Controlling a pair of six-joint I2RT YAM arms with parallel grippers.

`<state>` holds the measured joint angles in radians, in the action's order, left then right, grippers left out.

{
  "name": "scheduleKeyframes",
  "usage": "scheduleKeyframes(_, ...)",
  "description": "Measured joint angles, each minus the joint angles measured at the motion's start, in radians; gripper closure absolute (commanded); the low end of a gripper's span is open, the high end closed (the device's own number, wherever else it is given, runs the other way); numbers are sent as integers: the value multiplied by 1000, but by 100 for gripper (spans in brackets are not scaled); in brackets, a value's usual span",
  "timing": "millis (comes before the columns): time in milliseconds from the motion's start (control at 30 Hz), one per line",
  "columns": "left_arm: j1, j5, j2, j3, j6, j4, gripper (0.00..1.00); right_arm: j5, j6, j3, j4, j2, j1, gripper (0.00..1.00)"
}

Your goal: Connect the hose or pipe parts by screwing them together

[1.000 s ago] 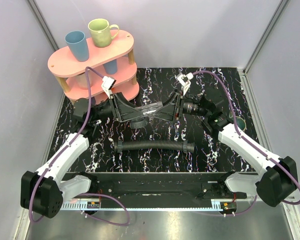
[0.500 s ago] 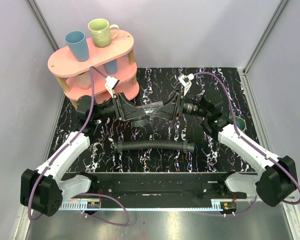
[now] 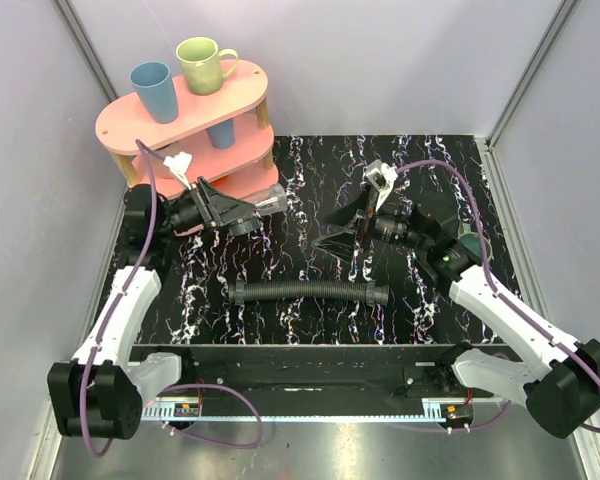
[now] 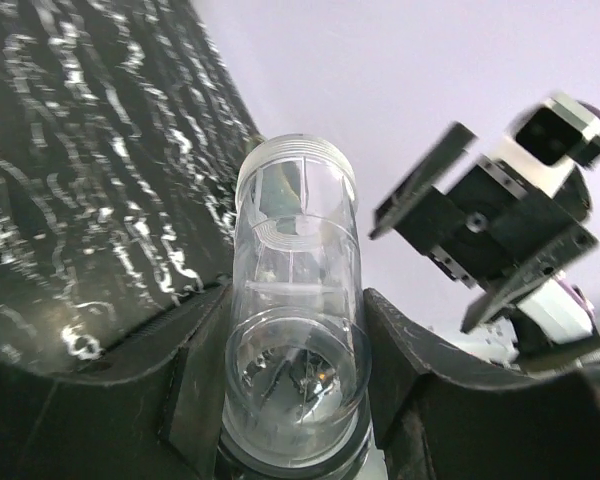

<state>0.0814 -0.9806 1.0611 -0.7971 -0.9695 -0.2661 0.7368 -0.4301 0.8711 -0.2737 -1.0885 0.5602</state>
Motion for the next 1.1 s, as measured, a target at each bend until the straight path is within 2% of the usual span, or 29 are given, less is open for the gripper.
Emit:
scheduleKeyframes(100,-61,63,-33,-21,109,184,100,-7,95,13,37,-15,1,4)
scheduleKeyframes(167,-86,171,-51,-66,200,350,100,-13,156,31,57,-71,2,5)
scheduleKeyframes(233,-93,361,-74,-120,285,519,100,-22,205,45,63,-142,7,6)
scheduleKeyframes(367,-120,629,-132,-137,355,688,100,-72,335,54,56,-306,76,5)
scheduleKeyframes(500,-126,783,-185,-97,374,763,100,-93,468,55,-22,-476,222,5)
scheduleKeyframes(600,-127,842,-195,-49,375,796,100,-92,515,62,-127,-603,297,4)
scheduleKeyframes(767,-130,904,-192,12,375,823,100,-110,561,134,-253,-785,330,1)
scheduleKeyframes(1100,-133,905,-187,43,386,816,100,-55,653,238,-327,-935,364,2)
